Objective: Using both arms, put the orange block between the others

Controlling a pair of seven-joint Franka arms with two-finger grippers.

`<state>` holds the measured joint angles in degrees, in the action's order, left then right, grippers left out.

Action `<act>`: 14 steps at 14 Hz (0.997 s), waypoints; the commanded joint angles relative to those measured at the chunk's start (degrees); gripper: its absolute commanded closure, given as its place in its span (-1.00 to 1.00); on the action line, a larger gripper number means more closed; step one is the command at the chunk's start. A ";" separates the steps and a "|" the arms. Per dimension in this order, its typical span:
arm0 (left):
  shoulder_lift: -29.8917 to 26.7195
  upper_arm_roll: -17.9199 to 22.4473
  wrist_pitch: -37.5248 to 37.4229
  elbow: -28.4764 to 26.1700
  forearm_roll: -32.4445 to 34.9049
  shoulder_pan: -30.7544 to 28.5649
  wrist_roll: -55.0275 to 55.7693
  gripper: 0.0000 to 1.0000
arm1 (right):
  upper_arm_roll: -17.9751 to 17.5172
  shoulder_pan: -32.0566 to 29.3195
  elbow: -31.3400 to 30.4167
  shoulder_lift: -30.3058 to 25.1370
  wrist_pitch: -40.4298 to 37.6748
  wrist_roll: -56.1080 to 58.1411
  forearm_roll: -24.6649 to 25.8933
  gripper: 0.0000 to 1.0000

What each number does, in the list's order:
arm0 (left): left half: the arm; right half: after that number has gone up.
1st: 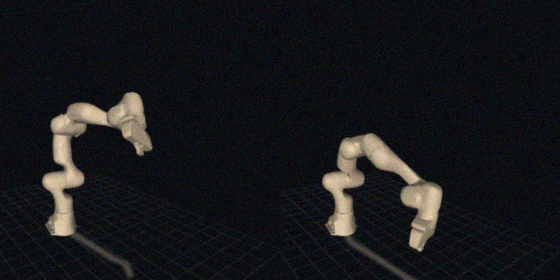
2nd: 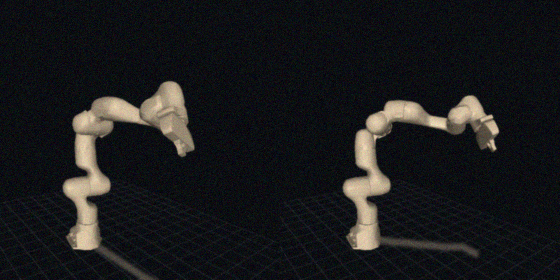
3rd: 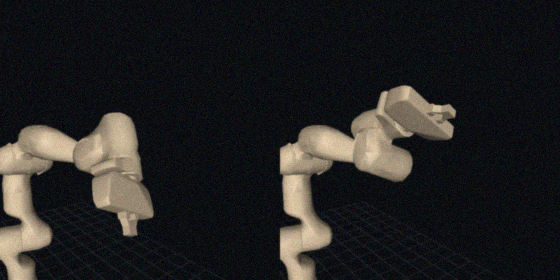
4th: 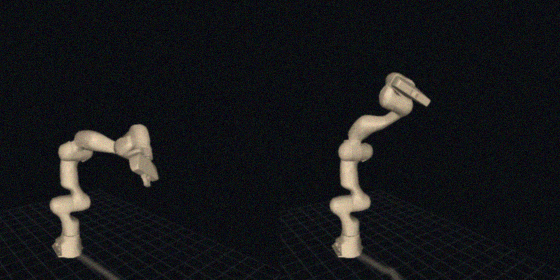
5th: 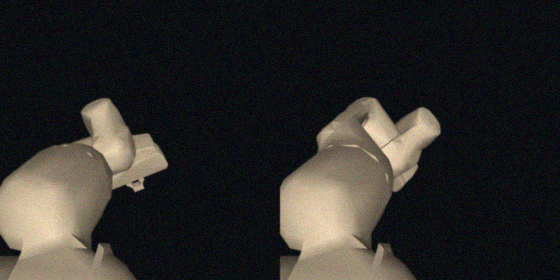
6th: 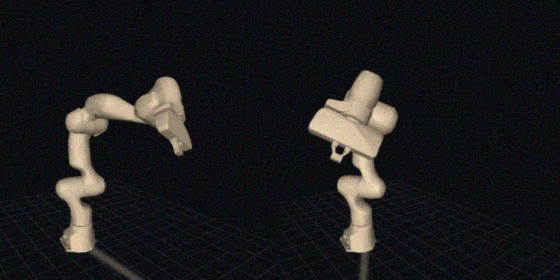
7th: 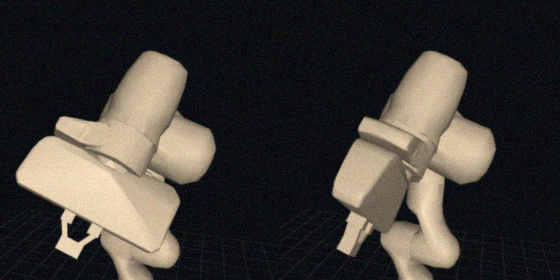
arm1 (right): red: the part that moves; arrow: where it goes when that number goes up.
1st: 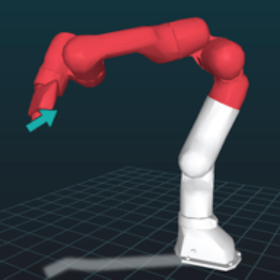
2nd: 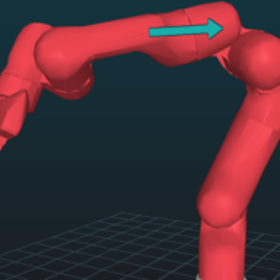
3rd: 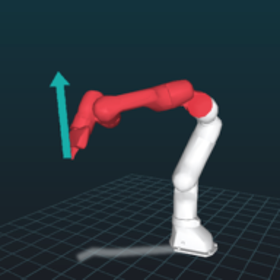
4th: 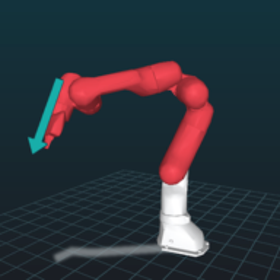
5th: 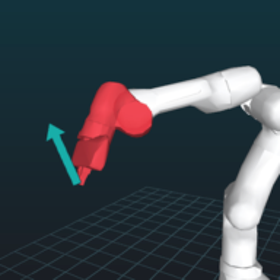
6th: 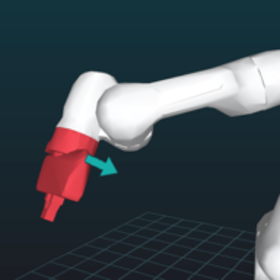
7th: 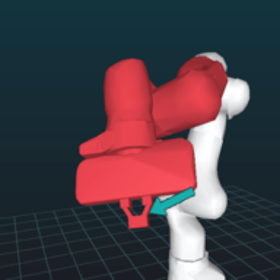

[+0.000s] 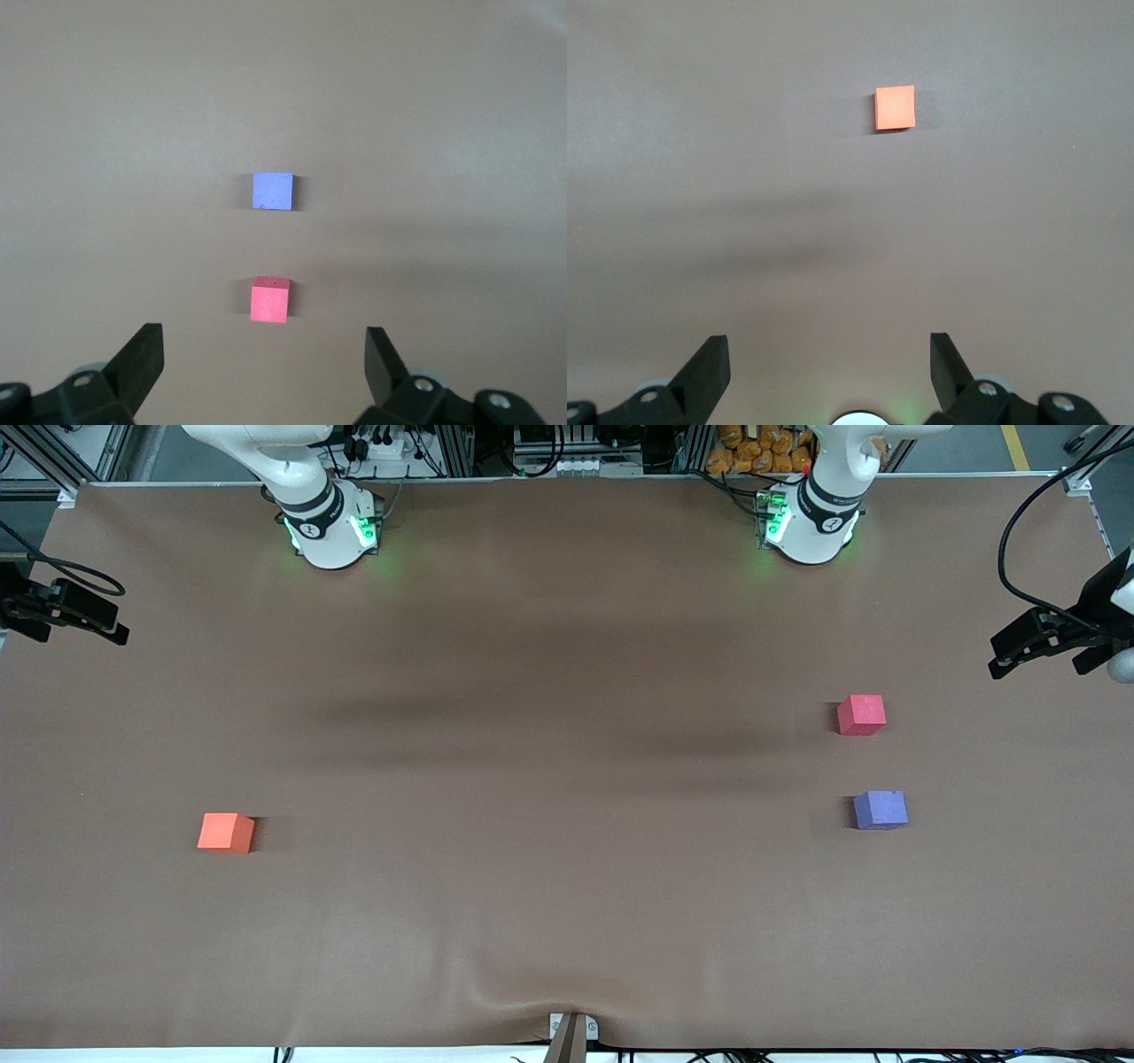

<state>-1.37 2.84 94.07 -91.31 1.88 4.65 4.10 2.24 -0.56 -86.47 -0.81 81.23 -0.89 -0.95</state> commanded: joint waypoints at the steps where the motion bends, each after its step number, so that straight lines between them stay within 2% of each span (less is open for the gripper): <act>1: 0.49 0.15 -1.26 1.31 -0.91 -0.08 -1.28 -1.00 | -0.83 -0.76 0.25 -0.07 0.06 -1.21 0.95 -1.00; 14: 0.58 0.15 -1.35 1.31 -0.82 -0.08 -1.20 -1.00 | -0.83 -0.85 0.16 -0.07 -2.83 -1.39 0.95 -1.00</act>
<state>-1.36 2.83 93.85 -91.31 1.88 4.67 4.04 2.05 -0.55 -86.60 -0.65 79.57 -1.56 -0.94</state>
